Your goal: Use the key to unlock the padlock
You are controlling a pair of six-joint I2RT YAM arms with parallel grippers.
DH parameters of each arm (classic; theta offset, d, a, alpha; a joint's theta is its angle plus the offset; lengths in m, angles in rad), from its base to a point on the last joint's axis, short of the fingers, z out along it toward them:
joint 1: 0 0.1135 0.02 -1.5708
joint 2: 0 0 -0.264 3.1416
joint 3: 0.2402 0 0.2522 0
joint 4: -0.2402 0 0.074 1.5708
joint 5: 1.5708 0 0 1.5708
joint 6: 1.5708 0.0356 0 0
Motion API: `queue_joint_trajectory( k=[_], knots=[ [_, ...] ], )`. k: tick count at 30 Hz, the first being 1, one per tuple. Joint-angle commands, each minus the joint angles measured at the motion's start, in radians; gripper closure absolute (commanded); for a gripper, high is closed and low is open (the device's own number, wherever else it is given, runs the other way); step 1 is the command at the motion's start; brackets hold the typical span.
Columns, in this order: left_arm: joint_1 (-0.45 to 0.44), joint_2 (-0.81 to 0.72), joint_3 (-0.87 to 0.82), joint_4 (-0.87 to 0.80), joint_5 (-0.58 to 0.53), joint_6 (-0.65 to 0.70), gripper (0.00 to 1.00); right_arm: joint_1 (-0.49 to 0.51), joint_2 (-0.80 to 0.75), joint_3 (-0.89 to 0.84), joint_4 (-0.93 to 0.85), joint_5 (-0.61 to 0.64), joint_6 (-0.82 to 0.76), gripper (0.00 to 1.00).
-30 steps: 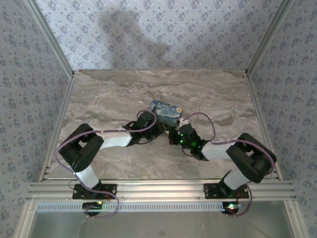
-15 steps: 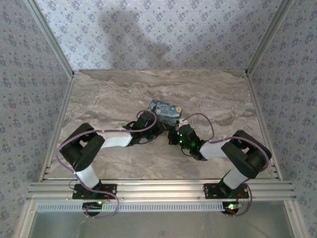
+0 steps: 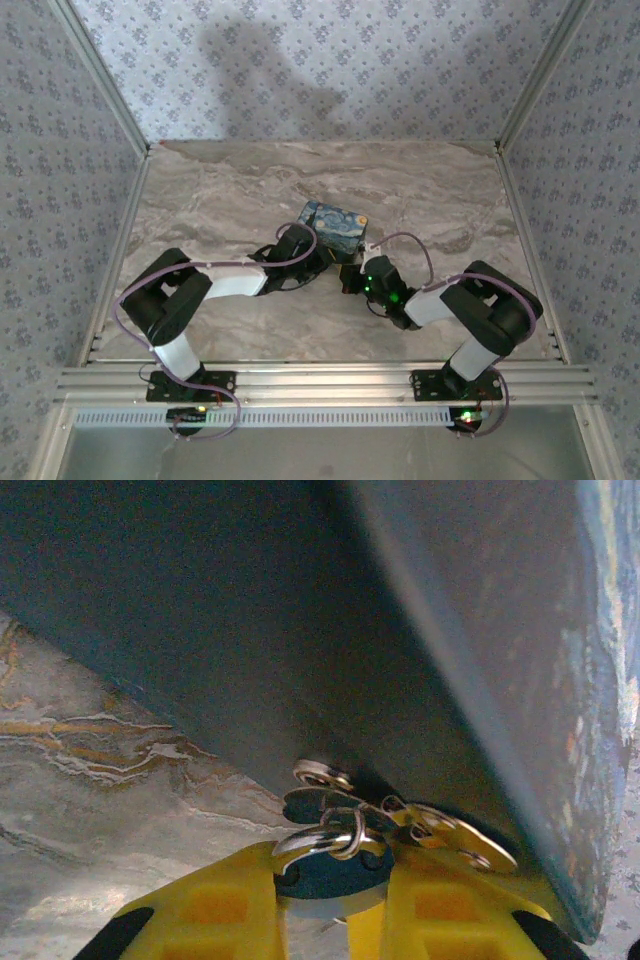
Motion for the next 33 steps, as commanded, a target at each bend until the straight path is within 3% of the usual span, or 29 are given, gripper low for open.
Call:
queue_joint_trajectory(
  k=[1, 18, 33],
  knots=[
    [-0.021, 0.019, 0.002, 0.036, 0.018, -0.038, 0.83, 0.013, 0.010, 0.015, 0.126, -0.026, -0.045, 1.00],
    [-0.023, 0.014, 0.001, 0.034, 0.022, -0.038, 0.83, 0.018, 0.062, 0.030, 0.143, -0.030, -0.072, 1.00],
    [-0.024, 0.039, 0.001, 0.048, 0.043, -0.041, 0.83, -0.007, 0.071, 0.096, 0.214, -0.109, -0.043, 1.00]
  ],
)
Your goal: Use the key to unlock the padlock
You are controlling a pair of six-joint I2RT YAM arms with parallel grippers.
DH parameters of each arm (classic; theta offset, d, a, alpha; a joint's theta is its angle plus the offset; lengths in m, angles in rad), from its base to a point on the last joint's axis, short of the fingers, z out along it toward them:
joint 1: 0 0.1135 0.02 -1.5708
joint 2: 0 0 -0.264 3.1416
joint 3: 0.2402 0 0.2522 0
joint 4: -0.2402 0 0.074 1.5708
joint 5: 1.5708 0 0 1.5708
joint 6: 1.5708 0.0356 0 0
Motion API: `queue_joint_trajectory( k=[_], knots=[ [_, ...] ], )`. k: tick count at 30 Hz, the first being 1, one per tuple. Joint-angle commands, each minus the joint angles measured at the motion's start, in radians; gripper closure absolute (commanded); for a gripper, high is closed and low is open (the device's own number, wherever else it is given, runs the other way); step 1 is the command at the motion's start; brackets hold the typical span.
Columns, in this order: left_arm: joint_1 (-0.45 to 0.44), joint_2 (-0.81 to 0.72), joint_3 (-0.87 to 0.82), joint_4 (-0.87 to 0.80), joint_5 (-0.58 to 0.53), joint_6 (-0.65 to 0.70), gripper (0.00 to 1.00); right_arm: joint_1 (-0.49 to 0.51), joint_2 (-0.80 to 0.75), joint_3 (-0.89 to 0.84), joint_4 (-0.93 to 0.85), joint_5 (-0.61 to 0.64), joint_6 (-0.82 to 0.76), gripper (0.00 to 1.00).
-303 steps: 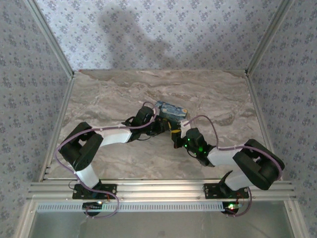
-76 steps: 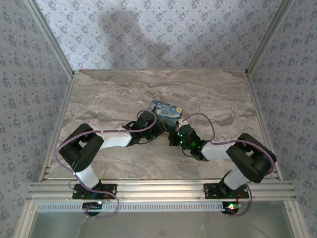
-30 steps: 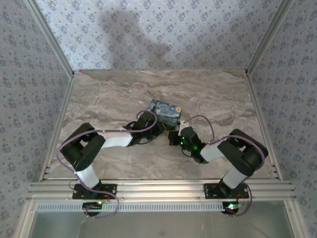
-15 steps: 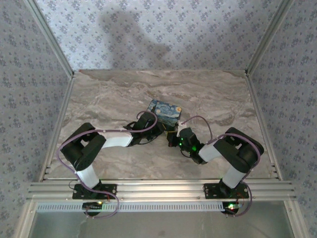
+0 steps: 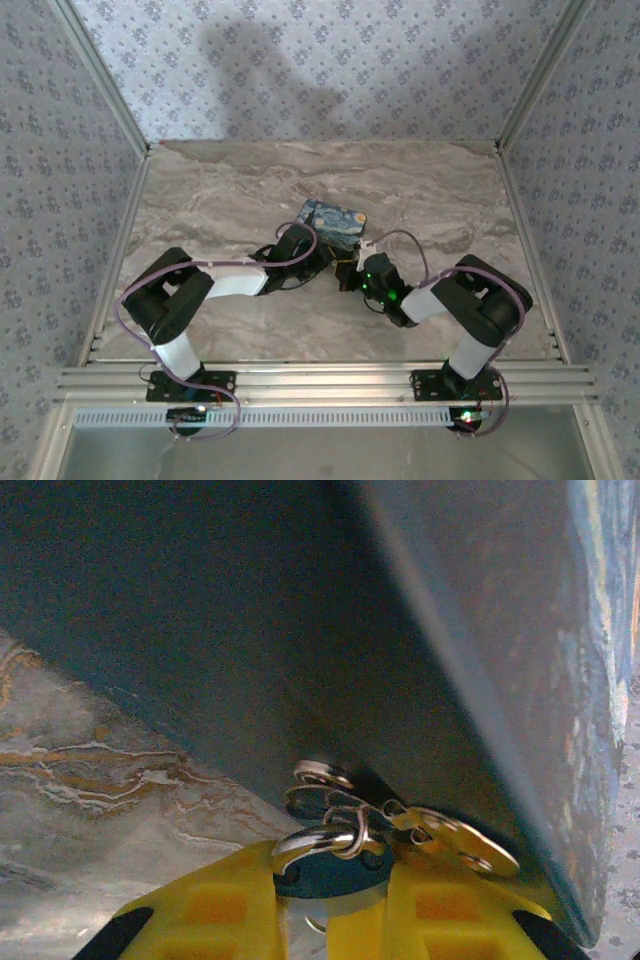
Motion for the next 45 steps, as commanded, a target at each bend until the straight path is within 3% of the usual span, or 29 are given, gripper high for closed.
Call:
queue_joint_trajectory(
  k=[1, 11, 17, 28, 31, 37, 45],
  knots=[
    [-0.025, 0.030, 0.003, 0.017, 0.070, -0.027, 0.83, 0.007, 0.001, 0.068, 0.124, -0.053, 0.006, 1.00],
    [-0.009, 0.089, -0.020, 0.073, 0.077, -0.034, 0.81, -0.007, 0.078, 0.011, 0.129, -0.010, 0.080, 1.00],
    [0.007, 0.082, -0.054, 0.101, 0.070, -0.028, 0.72, -0.008, 0.118, -0.007, 0.106, 0.010, 0.120, 1.00],
    [0.053, -0.116, -0.145, 0.024, 0.007, 0.063, 0.35, -0.005, 0.110, 0.007, 0.041, -0.001, 0.162, 1.00],
    [0.077, -0.179, -0.176, 0.032, 0.005, 0.097, 0.30, -0.006, 0.090, 0.018, 0.000, -0.018, 0.198, 1.00],
    [0.126, -0.207, -0.258, 0.194, 0.083, 0.103, 0.29, -0.003, 0.007, 0.035, -0.081, -0.035, 0.230, 1.00],
    [0.131, -0.118, -0.241, 0.324, 0.176, 0.083, 0.38, -0.009, -0.012, 0.082, -0.152, -0.086, 0.295, 1.00]
  ],
)
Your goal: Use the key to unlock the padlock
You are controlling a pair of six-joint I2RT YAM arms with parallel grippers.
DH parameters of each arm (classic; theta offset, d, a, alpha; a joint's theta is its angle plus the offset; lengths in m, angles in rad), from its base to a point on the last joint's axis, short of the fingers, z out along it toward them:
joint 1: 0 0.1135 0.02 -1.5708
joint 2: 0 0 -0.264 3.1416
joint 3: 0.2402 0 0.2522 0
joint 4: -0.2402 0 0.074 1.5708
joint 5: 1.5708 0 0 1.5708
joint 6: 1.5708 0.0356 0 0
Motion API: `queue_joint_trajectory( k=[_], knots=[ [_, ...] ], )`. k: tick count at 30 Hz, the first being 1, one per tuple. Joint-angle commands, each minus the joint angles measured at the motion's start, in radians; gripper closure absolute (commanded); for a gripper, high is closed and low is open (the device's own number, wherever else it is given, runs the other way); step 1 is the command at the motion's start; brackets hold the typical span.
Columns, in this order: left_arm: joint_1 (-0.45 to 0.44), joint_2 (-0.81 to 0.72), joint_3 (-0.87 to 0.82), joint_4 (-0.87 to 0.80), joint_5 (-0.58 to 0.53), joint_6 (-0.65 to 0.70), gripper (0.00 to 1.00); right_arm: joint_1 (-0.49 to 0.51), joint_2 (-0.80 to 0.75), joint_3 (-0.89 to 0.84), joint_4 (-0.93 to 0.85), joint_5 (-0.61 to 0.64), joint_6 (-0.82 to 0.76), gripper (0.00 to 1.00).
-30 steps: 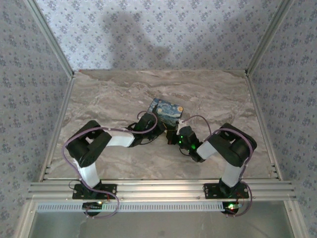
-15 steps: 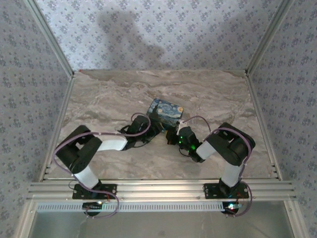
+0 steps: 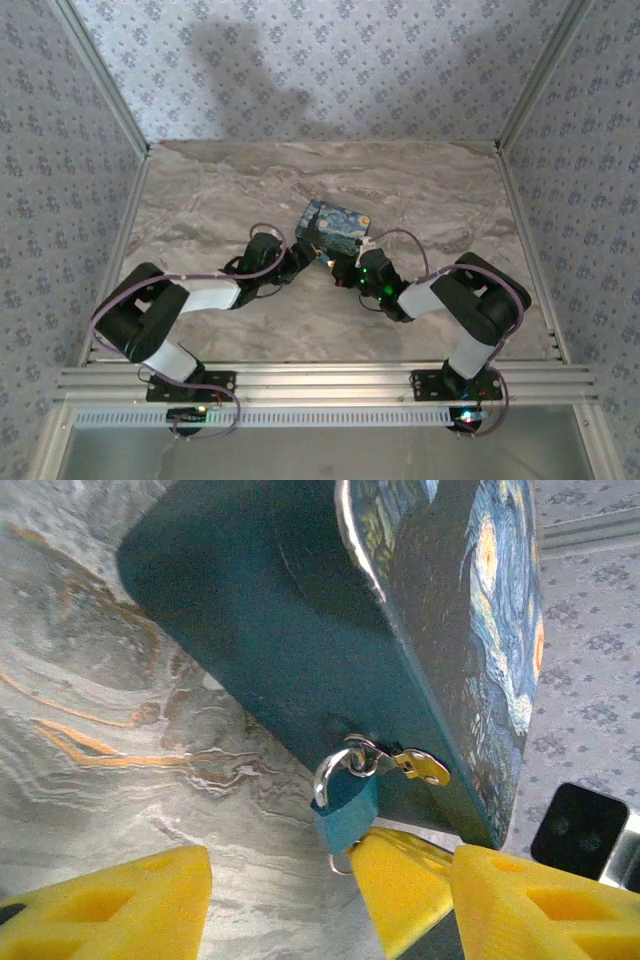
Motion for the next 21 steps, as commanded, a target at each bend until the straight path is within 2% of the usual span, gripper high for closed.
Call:
queue_joint_trajectory(
  k=[1, 7, 12, 21],
  knots=[
    [0.003, 0.053, 0.012, 0.112, 0.062, -0.016, 0.39, -0.001, -0.020, 0.029, -0.050, -0.036, 0.056, 1.00],
    [-0.001, 0.125, 0.016, 0.199, 0.076, -0.066, 0.41, 0.000, -0.040, 0.033, -0.084, -0.034, 0.086, 1.00],
    [-0.005, 0.153, 0.036, 0.209, 0.071, -0.070, 0.43, 0.000, -0.038, 0.029, -0.082, -0.041, 0.106, 1.00],
    [-0.020, 0.212, 0.075, 0.226, 0.081, -0.084, 0.53, -0.004, -0.044, 0.035, -0.085, -0.052, 0.126, 1.00]
  ],
)
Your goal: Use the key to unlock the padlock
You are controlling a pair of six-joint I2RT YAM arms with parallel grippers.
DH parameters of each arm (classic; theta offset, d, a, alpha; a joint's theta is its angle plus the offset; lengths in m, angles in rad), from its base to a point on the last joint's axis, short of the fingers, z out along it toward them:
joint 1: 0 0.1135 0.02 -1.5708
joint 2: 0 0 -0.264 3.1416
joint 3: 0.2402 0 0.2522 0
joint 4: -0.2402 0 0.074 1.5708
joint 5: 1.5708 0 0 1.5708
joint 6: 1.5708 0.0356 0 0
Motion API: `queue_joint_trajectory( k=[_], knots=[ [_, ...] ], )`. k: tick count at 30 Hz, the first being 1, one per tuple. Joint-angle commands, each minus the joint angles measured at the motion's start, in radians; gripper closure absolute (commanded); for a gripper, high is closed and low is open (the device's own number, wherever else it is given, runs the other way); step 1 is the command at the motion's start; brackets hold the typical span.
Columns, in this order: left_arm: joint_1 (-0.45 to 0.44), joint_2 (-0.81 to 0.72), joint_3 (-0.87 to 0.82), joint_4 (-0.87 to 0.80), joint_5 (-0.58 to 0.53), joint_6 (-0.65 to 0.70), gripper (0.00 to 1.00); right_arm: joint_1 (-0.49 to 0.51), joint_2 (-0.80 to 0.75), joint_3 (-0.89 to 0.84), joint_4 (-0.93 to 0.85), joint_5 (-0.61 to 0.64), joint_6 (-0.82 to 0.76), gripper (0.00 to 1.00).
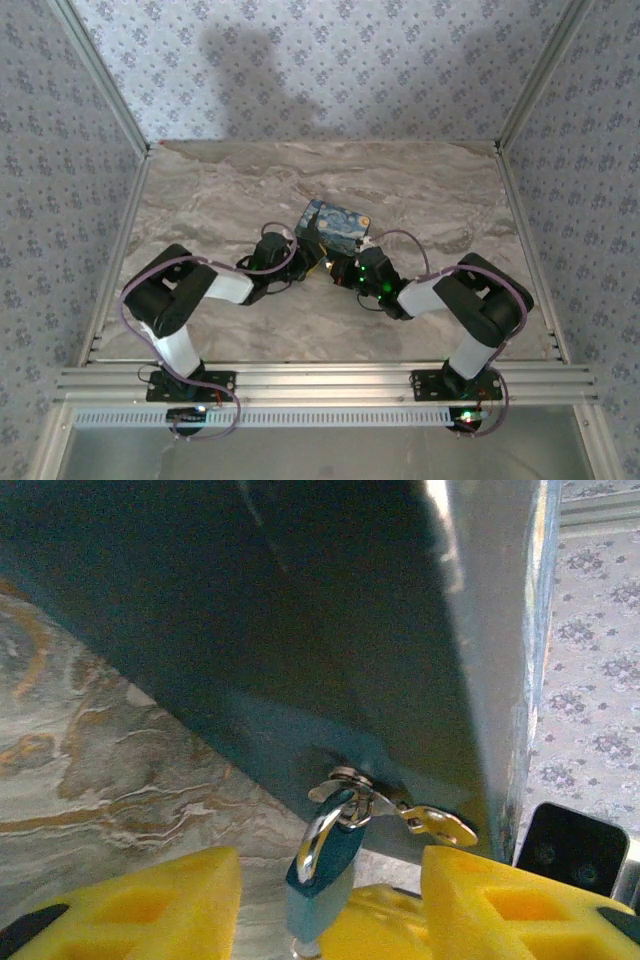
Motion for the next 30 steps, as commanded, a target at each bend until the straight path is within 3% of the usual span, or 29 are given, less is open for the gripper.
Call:
queue_joint_trajectory(
  k=[1, 14, 18, 23, 30],
  knots=[
    [-0.009, 0.025, 0.024, 0.036, 0.011, -0.004, 0.55, -0.002, -0.027, 0.020, -0.019, -0.014, 0.024, 1.00],
    [-0.024, 0.040, 0.046, 0.009, 0.000, 0.012, 0.79, -0.021, -0.054, 0.004, 0.002, -0.035, 0.031, 0.99],
    [-0.024, 0.017, 0.047, -0.019, -0.012, 0.021, 0.89, -0.031, -0.095, -0.029, -0.020, -0.019, 0.014, 0.82],
    [-0.025, -0.019, 0.049, -0.074, -0.027, 0.012, 0.91, -0.054, -0.180, -0.088, -0.071, 0.015, -0.029, 0.65],
    [-0.026, -0.067, 0.059, -0.142, -0.028, -0.056, 0.91, -0.068, -0.452, -0.098, -0.319, 0.107, -0.324, 0.39]
  ],
)
